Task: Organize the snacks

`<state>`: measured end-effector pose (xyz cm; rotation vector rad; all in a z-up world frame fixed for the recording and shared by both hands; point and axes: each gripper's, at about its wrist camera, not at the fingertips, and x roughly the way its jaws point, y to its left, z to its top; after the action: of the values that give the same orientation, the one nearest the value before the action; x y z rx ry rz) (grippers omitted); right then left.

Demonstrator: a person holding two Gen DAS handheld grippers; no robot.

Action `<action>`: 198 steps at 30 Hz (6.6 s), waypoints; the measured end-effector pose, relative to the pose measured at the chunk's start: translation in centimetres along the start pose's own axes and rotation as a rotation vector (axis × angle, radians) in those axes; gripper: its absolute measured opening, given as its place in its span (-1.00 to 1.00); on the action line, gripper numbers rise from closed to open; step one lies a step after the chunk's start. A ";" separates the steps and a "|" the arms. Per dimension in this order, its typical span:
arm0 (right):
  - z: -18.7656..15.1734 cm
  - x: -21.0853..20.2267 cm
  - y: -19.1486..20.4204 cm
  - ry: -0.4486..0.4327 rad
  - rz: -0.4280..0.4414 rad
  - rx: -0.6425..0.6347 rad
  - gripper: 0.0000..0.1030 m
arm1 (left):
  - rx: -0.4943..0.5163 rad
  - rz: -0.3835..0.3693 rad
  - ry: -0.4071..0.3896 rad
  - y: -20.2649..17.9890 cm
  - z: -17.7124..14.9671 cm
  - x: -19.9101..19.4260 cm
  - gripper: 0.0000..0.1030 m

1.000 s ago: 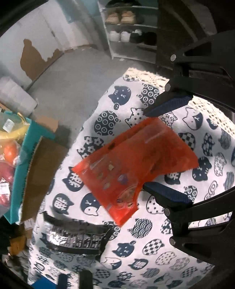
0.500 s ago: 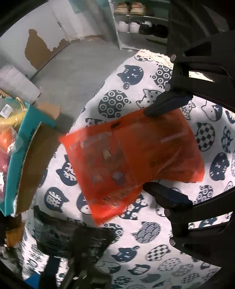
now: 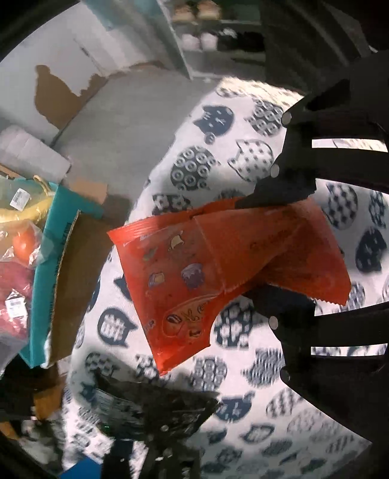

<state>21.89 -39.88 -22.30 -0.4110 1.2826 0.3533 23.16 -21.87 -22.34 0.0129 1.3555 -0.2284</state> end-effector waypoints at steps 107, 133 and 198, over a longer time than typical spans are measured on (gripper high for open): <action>16.5 -19.3 40.6 -0.166 0.395 -0.068 0.03 | -0.354 0.242 -0.377 31.9 -23.1 -26.3 0.42; 10.7 -26.0 36.2 -0.367 0.291 -0.041 0.40 | -0.341 0.283 -0.460 28.8 -23.5 -31.4 0.70; 6.5 -25.3 32.2 -0.378 0.294 -0.022 0.41 | -0.282 0.287 -0.410 25.5 -21.7 -31.3 0.71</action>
<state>5.87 -9.20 0.50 -0.1607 0.9673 0.6618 0.43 10.96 0.13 -0.0718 0.9521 0.1963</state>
